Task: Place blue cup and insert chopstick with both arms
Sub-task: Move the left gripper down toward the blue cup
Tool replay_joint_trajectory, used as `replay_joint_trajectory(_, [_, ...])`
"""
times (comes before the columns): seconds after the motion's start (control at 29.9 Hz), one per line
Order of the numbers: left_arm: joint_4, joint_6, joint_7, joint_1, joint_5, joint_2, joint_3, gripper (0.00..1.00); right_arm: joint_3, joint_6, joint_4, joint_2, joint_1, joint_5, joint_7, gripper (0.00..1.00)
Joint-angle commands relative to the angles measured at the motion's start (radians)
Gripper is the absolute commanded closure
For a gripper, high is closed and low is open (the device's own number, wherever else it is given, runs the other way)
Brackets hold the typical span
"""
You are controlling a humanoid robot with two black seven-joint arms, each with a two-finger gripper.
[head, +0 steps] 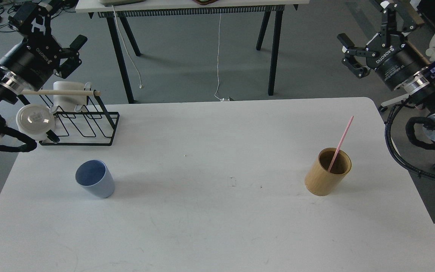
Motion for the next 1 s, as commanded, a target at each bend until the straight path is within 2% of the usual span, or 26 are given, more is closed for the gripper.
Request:
replay_joint_trajectory(0.0, [-0.002,0.000,0.000,0.001,-0.001,0.002,-0.001,0.00,0.000,0.000,0.000,0.001,0.000,0.000,0.000,0.01])
replay_joint_trajectory(0.54, [0.012,0.000,0.000,-0.016,0.008,0.014,0.002,0.00,0.000,0.000,0.000,-0.002,-0.002,0.000,0.000,0.01])
replay_joint_trajectory(0.64, [-0.063,0.000,0.000,-0.020,0.051,0.065,0.006,0.00,0.000,0.000,0.001,-0.004,-0.002,0.000,0.000,0.01])
replay_joint_trajectory(0.97, [-0.325,0.000,0.000,-0.055,0.533,0.195,0.029,0.00,0.000,0.000,-0.003,-0.008,-0.002,0.000,0.000,0.01])
